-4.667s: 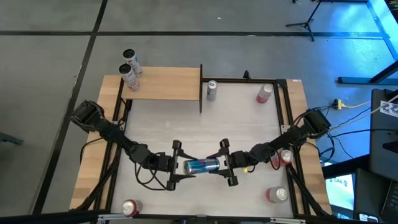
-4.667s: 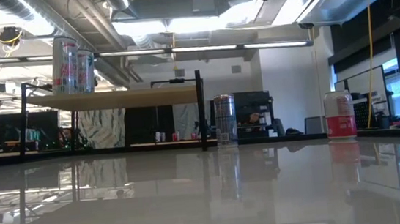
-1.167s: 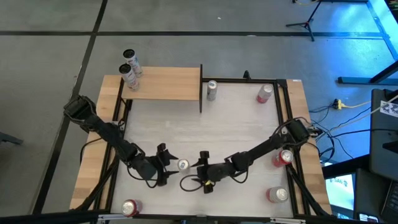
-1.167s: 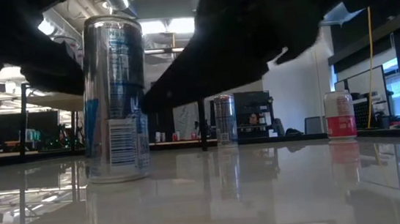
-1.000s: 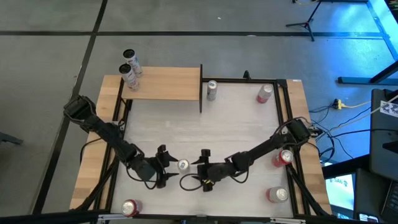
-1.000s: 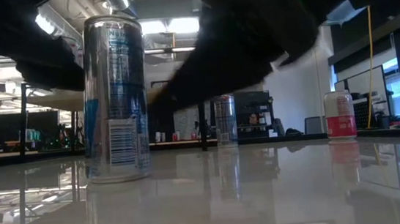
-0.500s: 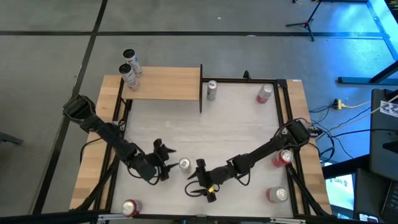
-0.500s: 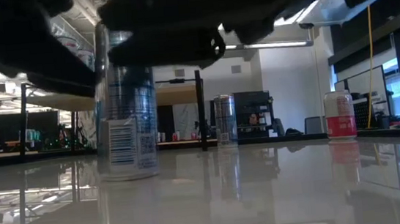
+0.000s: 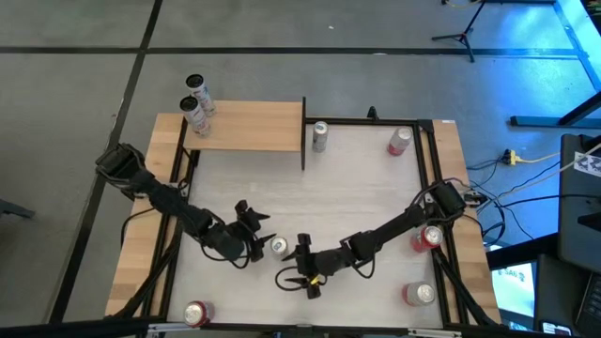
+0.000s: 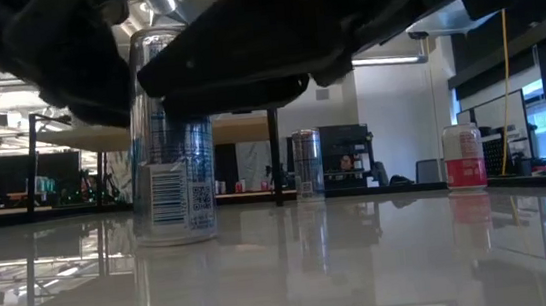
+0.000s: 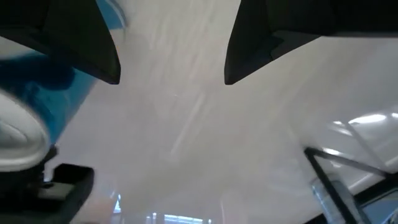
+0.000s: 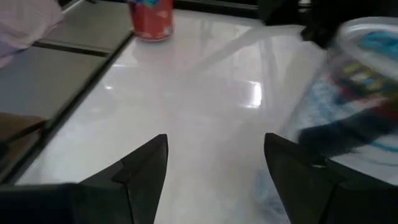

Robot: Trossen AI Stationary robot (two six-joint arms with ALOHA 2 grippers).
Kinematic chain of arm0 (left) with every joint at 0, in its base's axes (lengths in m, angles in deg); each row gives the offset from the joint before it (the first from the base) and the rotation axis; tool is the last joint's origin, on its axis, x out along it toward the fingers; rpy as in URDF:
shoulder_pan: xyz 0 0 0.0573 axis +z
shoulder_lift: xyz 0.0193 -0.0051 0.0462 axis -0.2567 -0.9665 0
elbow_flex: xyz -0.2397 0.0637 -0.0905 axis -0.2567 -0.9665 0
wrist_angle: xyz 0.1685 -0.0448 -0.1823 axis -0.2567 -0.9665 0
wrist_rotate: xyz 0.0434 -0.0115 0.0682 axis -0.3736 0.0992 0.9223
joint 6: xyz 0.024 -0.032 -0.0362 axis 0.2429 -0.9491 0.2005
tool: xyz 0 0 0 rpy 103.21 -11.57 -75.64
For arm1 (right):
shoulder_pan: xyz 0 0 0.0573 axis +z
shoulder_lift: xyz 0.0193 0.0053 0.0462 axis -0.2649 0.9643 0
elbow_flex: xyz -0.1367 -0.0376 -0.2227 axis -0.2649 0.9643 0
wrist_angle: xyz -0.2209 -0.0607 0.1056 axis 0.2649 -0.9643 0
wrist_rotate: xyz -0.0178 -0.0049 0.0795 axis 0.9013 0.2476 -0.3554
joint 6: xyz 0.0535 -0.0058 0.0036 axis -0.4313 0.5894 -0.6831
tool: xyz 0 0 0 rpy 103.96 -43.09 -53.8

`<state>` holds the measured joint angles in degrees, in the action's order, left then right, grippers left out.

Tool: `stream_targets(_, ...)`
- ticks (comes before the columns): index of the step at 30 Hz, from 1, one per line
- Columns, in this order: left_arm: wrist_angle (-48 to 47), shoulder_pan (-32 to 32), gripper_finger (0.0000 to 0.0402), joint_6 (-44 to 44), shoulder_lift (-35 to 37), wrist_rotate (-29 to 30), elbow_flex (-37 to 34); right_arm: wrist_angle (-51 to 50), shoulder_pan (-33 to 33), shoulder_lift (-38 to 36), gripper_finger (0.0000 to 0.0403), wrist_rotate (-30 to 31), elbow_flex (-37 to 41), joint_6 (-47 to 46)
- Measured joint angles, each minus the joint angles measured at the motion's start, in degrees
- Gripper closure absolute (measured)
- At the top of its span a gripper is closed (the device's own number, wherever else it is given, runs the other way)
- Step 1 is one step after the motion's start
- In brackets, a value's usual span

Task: Place canned beverage on shelf
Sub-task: Put the bottom blue soda can on the shelf

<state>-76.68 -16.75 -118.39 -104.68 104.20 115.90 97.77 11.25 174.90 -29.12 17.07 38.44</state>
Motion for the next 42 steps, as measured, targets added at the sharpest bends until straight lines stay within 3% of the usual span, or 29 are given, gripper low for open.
stream_targets(6, 4.66, 0.01, 0.0123, 4.46, 0.0, -6.11, 0.0, -1.66, 0.23, -0.02, 0.0139, 2.6, -0.07, 0.16)
stream_targets(15, 4.16, -3.44, 0.0123, 1.45, 0.15, -7.82, 0.0, -8.76, 0.26, -2.15, 0.0139, 2.02, -0.04, -1.12)
stream_targets(19, 3.97, -5.15, 0.0123, 0.37, -0.08, -10.58, 0.1, -10.91, -0.17, -3.14, 0.0139, 7.0, 0.13, -2.59)
stream_targets(23, 3.51, -5.69, 0.0123, -0.83, -0.13, -9.47, -0.05, -10.5, -0.27, -3.52, 0.0139, 10.47, 0.0, -3.06)
stream_targets(34, 3.51, -5.71, 0.0123, -1.4, -0.09, -9.01, -0.04, -10.88, -0.07, -3.5, 0.0139, 9.34, 0.02, -3.02)
stream_targets(42, 4.26, -5.41, 0.0123, -17.01, -0.08, -9.18, -0.04, -16.14, -0.05, -5.05, 0.0139, 12.03, 0.01, -6.42)
